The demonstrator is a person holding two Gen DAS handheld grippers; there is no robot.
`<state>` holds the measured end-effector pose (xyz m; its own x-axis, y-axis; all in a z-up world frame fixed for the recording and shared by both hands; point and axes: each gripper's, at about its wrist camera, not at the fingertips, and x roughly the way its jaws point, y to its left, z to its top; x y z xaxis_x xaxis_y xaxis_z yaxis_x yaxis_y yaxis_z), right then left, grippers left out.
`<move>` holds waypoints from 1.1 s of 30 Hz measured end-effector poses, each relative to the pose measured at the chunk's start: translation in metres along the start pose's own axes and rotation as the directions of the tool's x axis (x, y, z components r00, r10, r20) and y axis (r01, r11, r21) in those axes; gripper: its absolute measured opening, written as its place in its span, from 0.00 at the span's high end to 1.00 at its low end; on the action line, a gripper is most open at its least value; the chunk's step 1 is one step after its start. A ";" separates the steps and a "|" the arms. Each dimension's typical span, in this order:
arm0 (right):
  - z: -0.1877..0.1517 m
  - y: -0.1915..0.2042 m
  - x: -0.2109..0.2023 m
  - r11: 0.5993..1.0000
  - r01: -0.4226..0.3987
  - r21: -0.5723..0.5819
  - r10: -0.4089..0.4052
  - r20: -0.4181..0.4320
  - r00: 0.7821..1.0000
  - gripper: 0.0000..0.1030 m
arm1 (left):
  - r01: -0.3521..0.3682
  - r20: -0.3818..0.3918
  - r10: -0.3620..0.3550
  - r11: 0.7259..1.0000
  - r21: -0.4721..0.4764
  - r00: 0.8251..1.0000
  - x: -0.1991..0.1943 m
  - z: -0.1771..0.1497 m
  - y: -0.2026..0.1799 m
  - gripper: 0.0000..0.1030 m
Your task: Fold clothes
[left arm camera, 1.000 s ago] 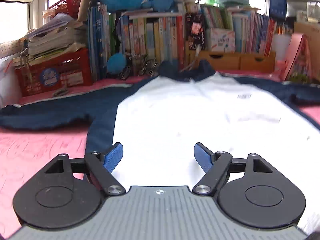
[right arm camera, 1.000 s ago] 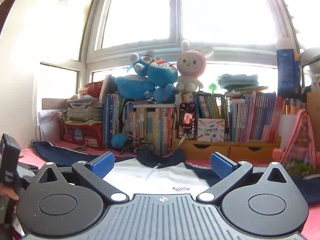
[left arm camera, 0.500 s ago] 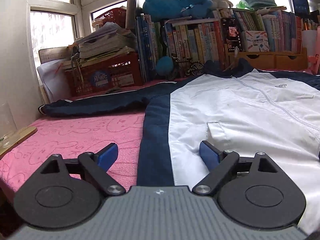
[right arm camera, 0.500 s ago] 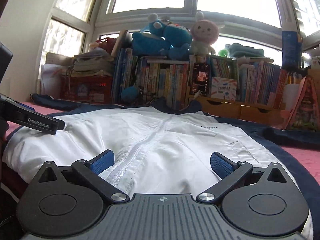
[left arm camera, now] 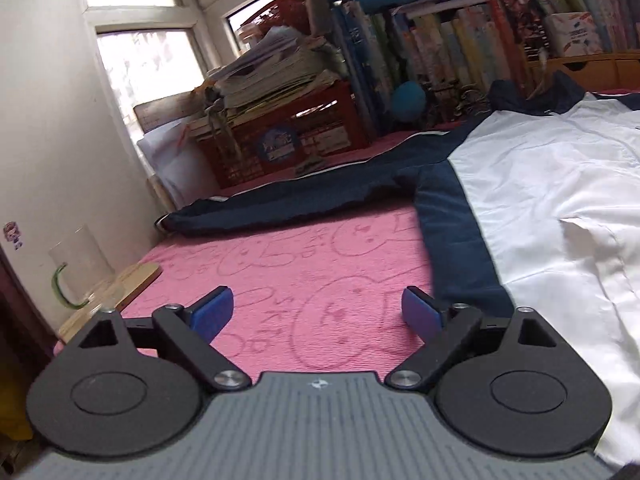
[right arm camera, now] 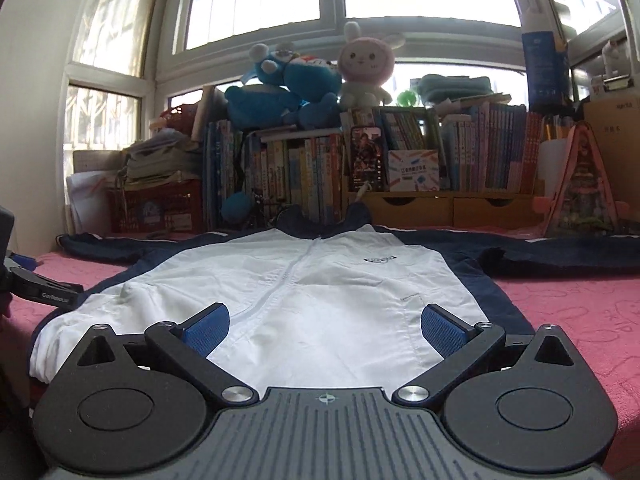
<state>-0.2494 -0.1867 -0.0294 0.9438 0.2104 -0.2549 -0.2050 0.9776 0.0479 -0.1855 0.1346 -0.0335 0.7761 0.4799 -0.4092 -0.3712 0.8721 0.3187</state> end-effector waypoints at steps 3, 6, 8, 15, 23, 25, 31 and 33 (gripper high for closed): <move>-0.007 -0.001 0.004 0.999 0.047 -0.002 -0.047 -0.014 0.999 0.00 | 0.157 0.096 -0.145 0.980 -0.125 0.985 -0.035 0.009 0.000 0.20; -0.010 0.008 0.008 1.000 0.021 -0.002 -0.021 -0.012 1.000 0.00 | 0.350 0.138 -0.330 0.923 -0.160 0.934 -0.058 0.009 -0.030 0.19; -0.016 0.009 0.010 0.998 0.049 -0.048 -0.049 -0.002 0.999 0.01 | 0.426 0.122 -0.411 0.892 -0.150 0.903 -0.059 0.002 -0.054 0.18; -0.034 -0.028 0.010 0.956 0.269 -0.114 -0.265 0.047 0.963 0.01 | 0.221 0.114 -0.215 0.975 -0.038 0.970 -0.033 -0.033 -0.037 0.05; -0.018 -0.052 -0.003 0.871 0.473 -0.130 -0.460 0.118 0.880 0.01 | 0.302 0.153 -0.294 0.953 -0.029 0.943 -0.050 0.001 -0.028 0.10; -0.010 -0.037 -0.002 0.923 0.375 -0.088 -0.362 0.132 0.923 0.01 | 0.394 0.213 -0.374 0.917 -0.061 0.903 -0.058 0.012 -0.041 0.07; -0.008 -0.001 0.038 0.961 0.205 -0.186 -0.215 -0.036 0.976 0.01 | 0.330 0.104 -0.325 0.943 -0.036 0.940 -0.034 -0.005 -0.065 0.09; -0.011 -0.027 0.039 0.948 0.288 -0.137 -0.299 -0.071 0.952 0.01 | 0.259 0.061 -0.256 0.965 -0.045 0.965 -0.024 -0.018 -0.049 0.06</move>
<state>-0.2096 -0.2054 -0.0509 0.9410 -0.0929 -0.3255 0.0420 0.9862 -0.1600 -0.1949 0.0822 -0.0550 0.8748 0.2340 -0.4243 -0.1803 0.9700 0.1633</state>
